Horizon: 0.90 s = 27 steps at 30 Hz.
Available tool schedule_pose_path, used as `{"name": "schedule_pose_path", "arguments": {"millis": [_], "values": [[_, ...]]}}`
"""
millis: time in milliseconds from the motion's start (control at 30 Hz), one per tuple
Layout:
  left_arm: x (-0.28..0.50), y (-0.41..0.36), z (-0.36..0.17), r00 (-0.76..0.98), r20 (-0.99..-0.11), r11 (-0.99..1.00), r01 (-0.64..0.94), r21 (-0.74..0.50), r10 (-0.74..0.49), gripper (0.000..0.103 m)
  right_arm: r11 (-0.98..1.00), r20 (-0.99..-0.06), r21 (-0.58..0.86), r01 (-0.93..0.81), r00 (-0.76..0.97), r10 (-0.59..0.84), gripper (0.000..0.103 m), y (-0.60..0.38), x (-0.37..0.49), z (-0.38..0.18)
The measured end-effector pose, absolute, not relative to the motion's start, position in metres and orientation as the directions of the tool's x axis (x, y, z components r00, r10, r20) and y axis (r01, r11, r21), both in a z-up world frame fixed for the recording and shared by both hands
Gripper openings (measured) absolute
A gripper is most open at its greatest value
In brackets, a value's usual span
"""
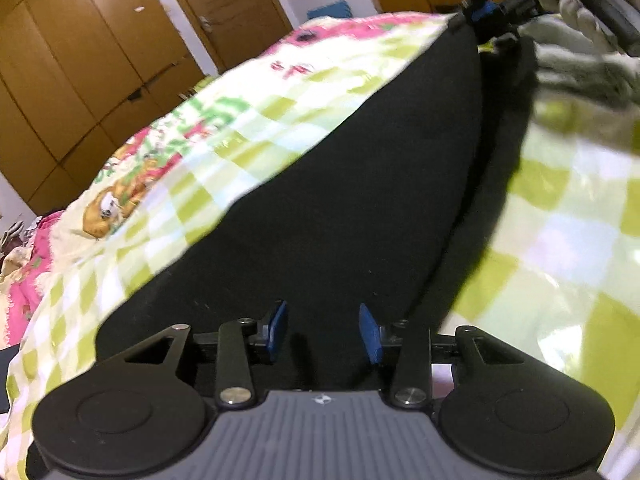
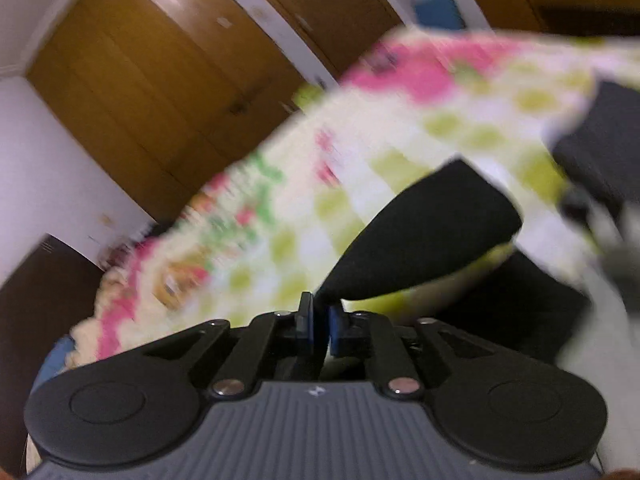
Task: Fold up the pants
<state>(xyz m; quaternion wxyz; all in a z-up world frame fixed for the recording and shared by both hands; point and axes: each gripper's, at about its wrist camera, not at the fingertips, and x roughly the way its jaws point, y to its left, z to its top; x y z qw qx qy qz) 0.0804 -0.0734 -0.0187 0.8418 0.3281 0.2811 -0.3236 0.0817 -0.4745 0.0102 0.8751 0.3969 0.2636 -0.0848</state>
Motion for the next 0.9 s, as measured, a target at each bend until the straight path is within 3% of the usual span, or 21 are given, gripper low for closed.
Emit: {"name": "schedule_pose_path", "arguments": {"millis": [133,200,267,400,433,467,700,900], "values": [[0.077,-0.077,-0.019,0.64,-0.687,0.565,0.726,0.393,-0.344,0.054,0.594,-0.545,0.689,0.416,0.837,0.046,0.014,-0.487,0.074,-0.026],[0.08,-0.08,-0.018,0.636,-0.692,0.566,0.727,0.39,-0.34,0.054,0.542,-0.522,0.73,0.416,0.852,0.049,0.033,-0.496,0.072,-0.036],[0.082,-0.084,-0.018,0.636,-0.696,0.563,0.727,0.393,-0.334,0.054,0.482,-0.489,0.776,0.407,0.871,0.05,0.041,-0.505,0.072,-0.043],[0.083,-0.089,-0.019,0.638,-0.698,0.56,0.725,0.401,-0.326,0.054,0.438,-0.457,0.804,0.403,0.889,0.021,0.036,-0.518,0.079,-0.04],[0.083,-0.09,-0.019,0.638,-0.698,0.558,0.726,0.402,-0.327,0.054,0.453,-0.45,0.798,0.397,0.893,0.009,0.03,-0.519,0.078,-0.035],[0.083,-0.091,-0.018,0.638,-0.696,0.557,0.726,0.403,-0.33,0.054,0.48,-0.448,0.784,0.393,0.894,0.001,0.006,-0.519,0.074,-0.026],[0.074,-0.088,-0.013,0.637,-0.689,0.556,0.731,0.396,-0.345,0.054,0.566,-0.389,0.763,0.311,0.921,0.018,0.006,-0.521,0.043,0.016],[0.068,-0.092,-0.021,0.641,-0.695,0.538,0.731,0.421,-0.327,0.054,0.526,-0.564,0.708,0.47,0.826,0.021,0.01,-0.53,0.042,-0.04]]}}
